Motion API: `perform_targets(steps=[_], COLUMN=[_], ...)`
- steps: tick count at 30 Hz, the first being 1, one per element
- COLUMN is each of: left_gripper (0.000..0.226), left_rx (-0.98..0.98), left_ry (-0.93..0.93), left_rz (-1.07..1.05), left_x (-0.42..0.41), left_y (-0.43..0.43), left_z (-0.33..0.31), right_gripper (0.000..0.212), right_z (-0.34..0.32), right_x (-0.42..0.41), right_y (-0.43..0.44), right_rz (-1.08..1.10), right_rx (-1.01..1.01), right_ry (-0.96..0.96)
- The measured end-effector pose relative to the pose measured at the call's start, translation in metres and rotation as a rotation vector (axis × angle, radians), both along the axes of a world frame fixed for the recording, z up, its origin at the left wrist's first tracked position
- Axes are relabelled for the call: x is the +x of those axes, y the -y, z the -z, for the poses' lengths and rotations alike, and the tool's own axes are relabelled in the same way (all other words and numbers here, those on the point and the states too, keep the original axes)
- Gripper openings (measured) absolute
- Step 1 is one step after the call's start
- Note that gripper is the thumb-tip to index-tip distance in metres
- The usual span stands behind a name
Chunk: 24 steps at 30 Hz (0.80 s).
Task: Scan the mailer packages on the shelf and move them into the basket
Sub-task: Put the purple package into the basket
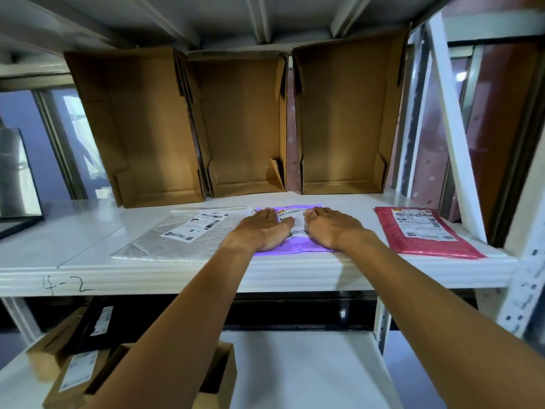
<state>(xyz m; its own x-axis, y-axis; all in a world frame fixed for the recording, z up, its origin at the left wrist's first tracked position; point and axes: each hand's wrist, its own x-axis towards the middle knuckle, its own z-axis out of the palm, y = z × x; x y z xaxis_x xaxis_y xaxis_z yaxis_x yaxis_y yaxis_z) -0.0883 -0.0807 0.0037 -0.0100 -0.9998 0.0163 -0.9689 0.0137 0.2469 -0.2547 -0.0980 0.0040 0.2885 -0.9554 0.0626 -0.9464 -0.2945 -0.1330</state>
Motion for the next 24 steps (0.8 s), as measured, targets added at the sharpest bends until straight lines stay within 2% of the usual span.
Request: perform_targets(steps=[2, 4, 6, 7, 10, 12, 15, 17, 19, 21, 24], left_gripper=[0.060, 0.043, 0.040, 0.040, 0.045, 0.054, 0.062, 0.063, 0.061, 0.059, 0.056], left_rx=[-0.130, -0.362, -0.475, -0.469, -0.182, -0.064, -0.020, -0.006, -0.026, -0.083, -0.204], left_ry=[0.172, 0.354, 0.303, 0.262, 0.084, 0.029, 0.004, 0.021, 0.032, 0.036, 0.067], left_rz=[0.057, 0.145, 0.193, 0.227, 0.259, 0.230, 0.150, 0.148, 0.180, 0.204, 0.189], left_x=[-0.005, -0.012, -0.016, -0.018, -0.024, -0.023, -0.020, -0.020, -0.023, -0.024, -0.022], left_y=[-0.008, -0.015, -0.025, -0.028, -0.043, -0.045, -0.042, -0.044, -0.052, -0.070, -0.087], left_z=[-0.001, -0.002, -0.003, -0.004, -0.005, 0.001, 0.009, 0.009, 0.009, 0.010, 0.017], right_gripper=[0.051, 0.050, 0.046, 0.044, 0.037, 0.041, 0.050, 0.053, 0.052, 0.049, 0.041], right_z=[0.003, 0.003, 0.003, 0.003, 0.003, 0.003, 0.003, 0.002, 0.004, 0.006, 0.013], right_x=[0.001, 0.002, 0.004, 0.005, 0.006, 0.002, -0.001, -0.002, -0.005, -0.008, -0.006], right_y=[-0.005, -0.007, -0.012, -0.013, -0.017, -0.015, -0.023, -0.034, -0.045, -0.056, -0.071], right_rz=[0.015, 0.046, 0.030, 0.005, -0.083, -0.106, -0.140, -0.157, -0.171, -0.152, -0.116], right_rx=[-0.079, -0.219, -0.371, -0.405, -0.398, -0.287, -0.038, -0.003, -0.048, -0.124, -0.358], right_ry=[0.035, 0.094, 0.070, 0.055, 0.043, 0.054, 0.086, 0.051, 0.071, 0.173, 0.231])
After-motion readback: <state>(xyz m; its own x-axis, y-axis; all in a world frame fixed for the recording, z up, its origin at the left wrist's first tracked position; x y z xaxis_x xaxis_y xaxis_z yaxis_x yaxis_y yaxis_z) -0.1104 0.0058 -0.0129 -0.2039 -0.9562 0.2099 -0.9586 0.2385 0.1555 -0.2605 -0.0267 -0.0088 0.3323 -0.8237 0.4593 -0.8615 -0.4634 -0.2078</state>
